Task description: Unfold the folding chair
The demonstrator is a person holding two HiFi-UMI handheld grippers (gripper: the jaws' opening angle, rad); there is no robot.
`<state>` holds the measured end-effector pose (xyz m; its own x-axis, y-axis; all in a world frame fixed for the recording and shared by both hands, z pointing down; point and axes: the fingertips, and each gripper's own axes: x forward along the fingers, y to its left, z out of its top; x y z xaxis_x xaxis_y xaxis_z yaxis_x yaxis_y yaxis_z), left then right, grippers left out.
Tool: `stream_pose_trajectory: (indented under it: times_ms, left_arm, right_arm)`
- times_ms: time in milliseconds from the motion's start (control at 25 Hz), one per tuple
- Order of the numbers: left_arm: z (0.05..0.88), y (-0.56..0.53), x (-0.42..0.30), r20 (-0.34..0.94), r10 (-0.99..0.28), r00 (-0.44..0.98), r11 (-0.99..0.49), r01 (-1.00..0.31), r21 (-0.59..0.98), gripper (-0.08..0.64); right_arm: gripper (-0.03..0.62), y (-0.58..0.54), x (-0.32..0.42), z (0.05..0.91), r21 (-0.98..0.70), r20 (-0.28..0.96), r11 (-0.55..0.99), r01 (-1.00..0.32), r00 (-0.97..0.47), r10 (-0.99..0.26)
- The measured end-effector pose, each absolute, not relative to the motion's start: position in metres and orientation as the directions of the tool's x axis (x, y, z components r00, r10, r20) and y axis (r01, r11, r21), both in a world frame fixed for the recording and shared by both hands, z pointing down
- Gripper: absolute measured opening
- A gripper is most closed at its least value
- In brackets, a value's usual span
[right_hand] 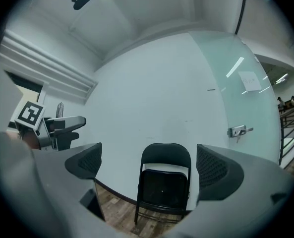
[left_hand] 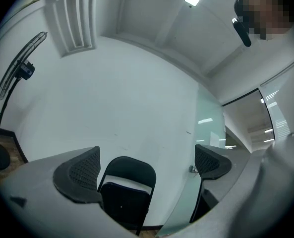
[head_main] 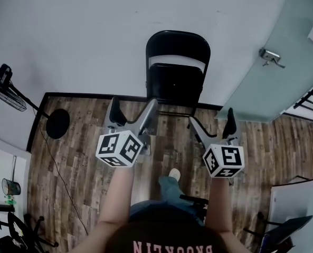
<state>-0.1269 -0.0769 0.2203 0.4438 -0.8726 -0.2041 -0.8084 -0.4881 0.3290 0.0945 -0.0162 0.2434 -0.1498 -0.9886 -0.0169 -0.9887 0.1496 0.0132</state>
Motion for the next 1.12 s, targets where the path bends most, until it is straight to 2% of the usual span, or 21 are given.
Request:
stream_pose_trajectory:
  times_ms: [200,480,760,1120]
  left_arm:
    - [0.204,-0.146,-0.094,-0.232,-0.881,0.413,-0.471,-0.816,0.335,0.569]
    - [0.207,-0.227,-0.063,-0.230,-0.904,0.360,-0.423,-0.828,0.367,0.569]
    - [0.249,-0.282,-0.050,-0.130,-0.928,0.349,-0.371,-0.834,0.407,0.569]
    - [0.291,-0.371,-0.036,-0.048,-0.928,0.368,-0.345,-0.806,0.481,0.568]
  right_arm:
    - [0.572,-0.091,0.136,0.221,0.022,-0.056,0.162,-0.987,-0.163,-0.985]
    - [0.572,-0.185,0.186,0.222,0.025,-0.045,0.180,-0.983,-0.181,-0.982]
    - [0.572,-0.239,0.197,0.256,0.049,0.040,0.206,-0.977,-0.204,-0.978]
    - [0.571,-0.309,0.226,0.285,0.045,0.106,0.156,-0.987,-0.150,-0.983]
